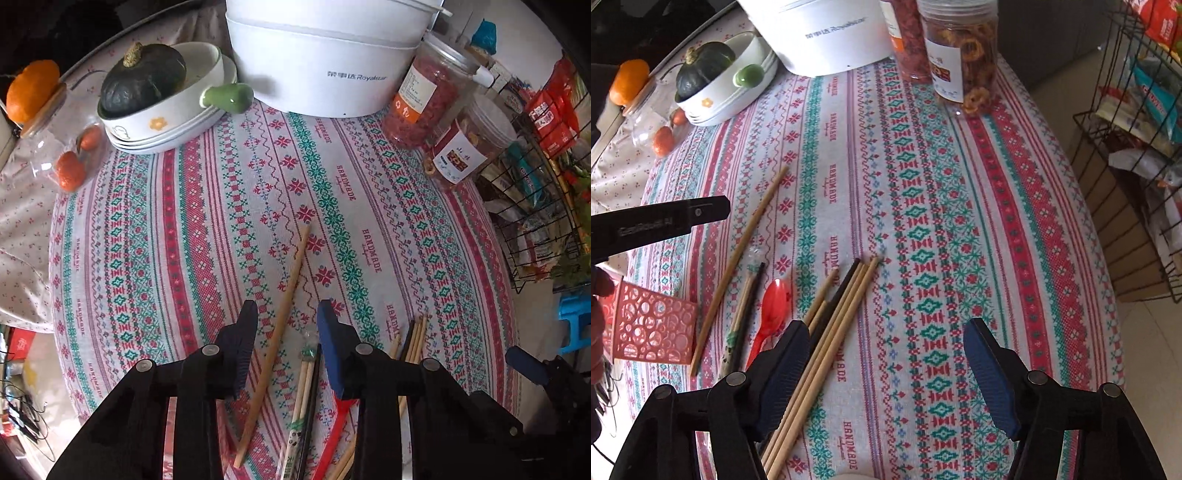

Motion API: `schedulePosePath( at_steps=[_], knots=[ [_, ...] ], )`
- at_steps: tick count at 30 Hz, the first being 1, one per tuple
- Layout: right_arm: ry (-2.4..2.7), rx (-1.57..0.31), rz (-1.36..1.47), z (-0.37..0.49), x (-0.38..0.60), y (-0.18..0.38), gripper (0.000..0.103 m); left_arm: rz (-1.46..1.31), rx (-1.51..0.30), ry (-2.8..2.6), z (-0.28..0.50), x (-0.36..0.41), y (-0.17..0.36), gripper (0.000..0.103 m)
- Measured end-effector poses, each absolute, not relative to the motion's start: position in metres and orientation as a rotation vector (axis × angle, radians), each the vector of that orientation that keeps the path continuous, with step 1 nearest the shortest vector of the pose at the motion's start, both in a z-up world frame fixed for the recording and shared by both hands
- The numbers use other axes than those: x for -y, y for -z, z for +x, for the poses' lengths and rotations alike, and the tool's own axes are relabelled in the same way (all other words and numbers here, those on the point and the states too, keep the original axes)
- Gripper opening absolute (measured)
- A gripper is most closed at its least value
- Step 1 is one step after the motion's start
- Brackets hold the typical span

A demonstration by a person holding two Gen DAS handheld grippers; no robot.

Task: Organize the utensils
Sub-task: 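Lower the left tool and grasp a single wooden chopstick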

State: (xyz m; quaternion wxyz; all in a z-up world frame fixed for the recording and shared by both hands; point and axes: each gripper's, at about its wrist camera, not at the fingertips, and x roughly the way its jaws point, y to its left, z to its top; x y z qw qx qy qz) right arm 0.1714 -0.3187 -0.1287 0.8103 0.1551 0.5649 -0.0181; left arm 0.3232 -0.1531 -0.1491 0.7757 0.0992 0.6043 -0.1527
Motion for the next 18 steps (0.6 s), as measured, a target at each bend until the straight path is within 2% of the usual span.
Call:
schedulePosePath(
  at_steps=[7, 11, 13, 14, 18],
  knots=[
    [0.05, -1.251, 0.34, 0.174, 0.333, 0.143, 0.074, 0.253, -1.373, 0.311, 0.348, 0.171, 0.201, 0.025],
    [0.03, -1.27, 0.375, 0.175, 0.338, 0.148, 0.074, 0.259, -1.338, 0.291, 0.353, 0.174, 0.198, 0.025],
    [0.018, -1.273, 0.382, 0.175, 0.338, 0.149, 0.074, 0.256, -1.33, 0.279, 0.352, 0.173, 0.197, 0.016],
    [0.017, -1.274, 0.378, 0.175, 0.337, 0.149, 0.074, 0.257, -1.332, 0.272, 0.351, 0.173, 0.196, 0.008],
    [0.008, -1.283, 0.383, 0.173, 0.334, 0.151, 0.074, 0.217, -1.306, 0.256, 0.335, 0.162, 0.18, 0.006]
  ],
)
